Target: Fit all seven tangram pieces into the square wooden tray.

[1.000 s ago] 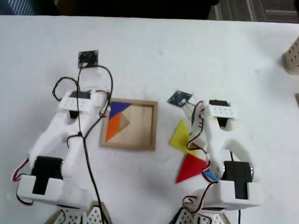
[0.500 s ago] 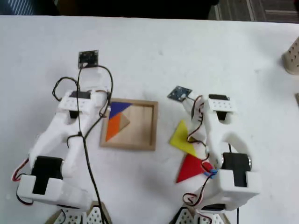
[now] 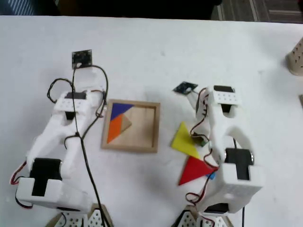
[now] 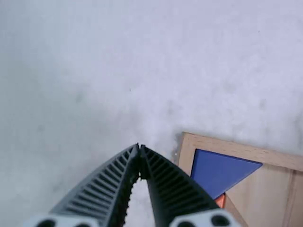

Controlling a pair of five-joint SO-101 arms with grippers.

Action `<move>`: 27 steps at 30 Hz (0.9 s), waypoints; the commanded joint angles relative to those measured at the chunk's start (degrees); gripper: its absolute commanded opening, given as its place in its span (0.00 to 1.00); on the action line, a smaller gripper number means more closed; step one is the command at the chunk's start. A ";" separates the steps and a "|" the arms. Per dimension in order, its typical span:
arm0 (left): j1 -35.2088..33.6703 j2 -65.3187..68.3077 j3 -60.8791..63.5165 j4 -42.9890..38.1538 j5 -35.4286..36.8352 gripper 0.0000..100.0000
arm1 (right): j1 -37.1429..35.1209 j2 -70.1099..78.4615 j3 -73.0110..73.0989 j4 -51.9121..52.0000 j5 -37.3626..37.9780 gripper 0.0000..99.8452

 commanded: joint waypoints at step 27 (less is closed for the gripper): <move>-3.82 -0.66 -2.99 -1.76 -0.09 0.02 | -33.89 -0.48 -5.19 -15.43 -31.74 0.04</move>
